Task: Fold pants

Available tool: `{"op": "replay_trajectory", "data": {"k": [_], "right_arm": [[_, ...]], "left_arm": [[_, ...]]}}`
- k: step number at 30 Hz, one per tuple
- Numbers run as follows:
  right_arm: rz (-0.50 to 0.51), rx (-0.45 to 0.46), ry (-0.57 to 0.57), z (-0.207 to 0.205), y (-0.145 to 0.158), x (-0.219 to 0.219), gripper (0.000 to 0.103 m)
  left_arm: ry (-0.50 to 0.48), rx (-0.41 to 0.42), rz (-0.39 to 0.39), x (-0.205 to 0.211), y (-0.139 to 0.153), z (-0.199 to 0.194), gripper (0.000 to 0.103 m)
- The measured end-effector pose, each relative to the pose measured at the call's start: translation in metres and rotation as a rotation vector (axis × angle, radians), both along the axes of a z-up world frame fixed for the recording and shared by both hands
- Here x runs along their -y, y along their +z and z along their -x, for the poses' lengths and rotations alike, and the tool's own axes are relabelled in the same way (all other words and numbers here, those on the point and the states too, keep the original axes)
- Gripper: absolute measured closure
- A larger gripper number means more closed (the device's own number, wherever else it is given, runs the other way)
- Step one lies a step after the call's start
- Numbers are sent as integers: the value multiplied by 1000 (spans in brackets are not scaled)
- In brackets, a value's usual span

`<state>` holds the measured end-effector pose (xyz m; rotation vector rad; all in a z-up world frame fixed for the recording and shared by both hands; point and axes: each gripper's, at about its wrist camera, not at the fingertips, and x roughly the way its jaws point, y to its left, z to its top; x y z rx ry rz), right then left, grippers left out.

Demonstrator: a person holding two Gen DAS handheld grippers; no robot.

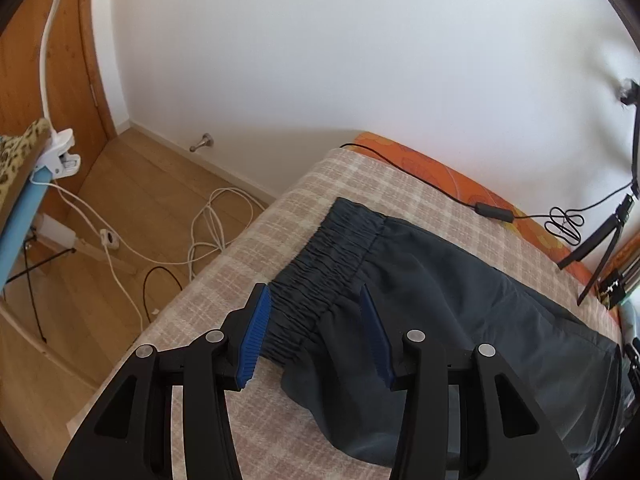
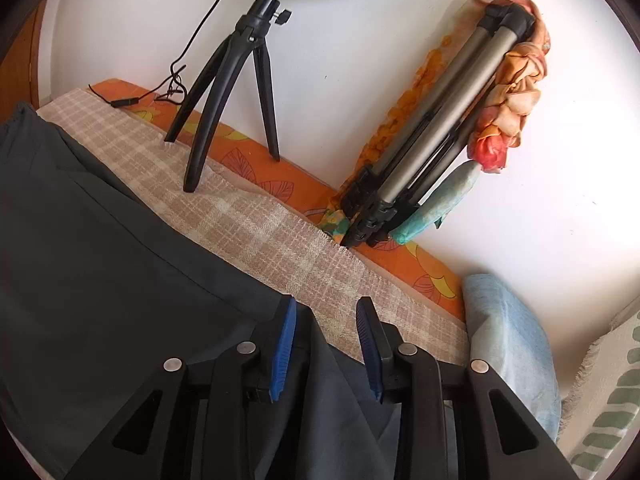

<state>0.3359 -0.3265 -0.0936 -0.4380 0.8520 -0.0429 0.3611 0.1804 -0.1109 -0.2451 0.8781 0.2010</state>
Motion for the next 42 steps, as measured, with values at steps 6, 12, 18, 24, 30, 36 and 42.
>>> {"op": "replay_trajectory", "data": {"k": [6,12,18,24,30,36,42], "right_arm": [[-110,21,45,68,48,24,70],[-130,-39,89,157,64,59,70],[-153,-170,128,237,37,93,70],[-218,-235,133,279,0,105,68],[-218,-271,186,281,-25,96,61],[-114,-294,246,280,-45,76,46],[-104,-266,232,272,-46,83,75]], "left_arm": [[-199,49,-13,76,25,25,58],[-412,53,-24,156,28,52,58],[-566,18,-32,219,17,77,58],[-669,-38,-44,264,0,94,58],[-749,-72,-89,300,-12,101,58],[-780,-94,-124,317,-27,105,58],[-782,-112,-135,326,-36,103,58]]}}
